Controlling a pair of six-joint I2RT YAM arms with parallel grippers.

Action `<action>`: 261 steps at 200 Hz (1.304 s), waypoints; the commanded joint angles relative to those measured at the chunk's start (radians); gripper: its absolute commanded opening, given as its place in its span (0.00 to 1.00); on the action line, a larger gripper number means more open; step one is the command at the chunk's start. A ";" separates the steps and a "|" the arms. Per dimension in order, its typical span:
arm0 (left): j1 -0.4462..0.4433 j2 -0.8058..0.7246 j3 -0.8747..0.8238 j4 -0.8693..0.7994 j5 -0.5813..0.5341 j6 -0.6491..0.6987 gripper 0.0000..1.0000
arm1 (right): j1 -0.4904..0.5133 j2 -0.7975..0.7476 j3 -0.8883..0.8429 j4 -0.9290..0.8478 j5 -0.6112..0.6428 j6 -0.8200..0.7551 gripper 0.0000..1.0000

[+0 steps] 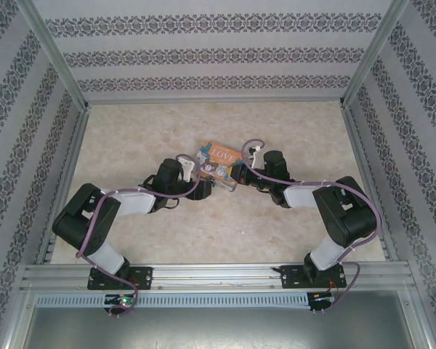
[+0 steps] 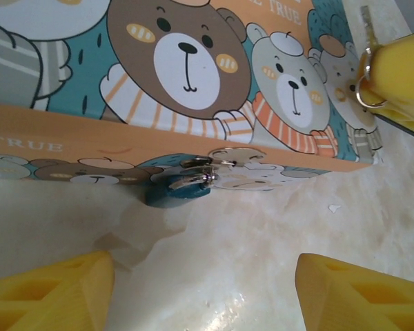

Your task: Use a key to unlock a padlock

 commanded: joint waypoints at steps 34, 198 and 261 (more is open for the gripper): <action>0.015 0.069 0.048 0.091 0.034 0.053 0.69 | 0.016 0.017 -0.034 -0.129 0.024 -0.001 0.00; 0.015 0.235 0.104 0.186 0.092 0.006 0.59 | 0.016 0.003 -0.027 -0.168 0.031 -0.019 0.00; 0.013 0.254 0.098 0.213 0.106 -0.021 0.54 | 0.017 0.002 -0.022 -0.173 0.034 -0.020 0.00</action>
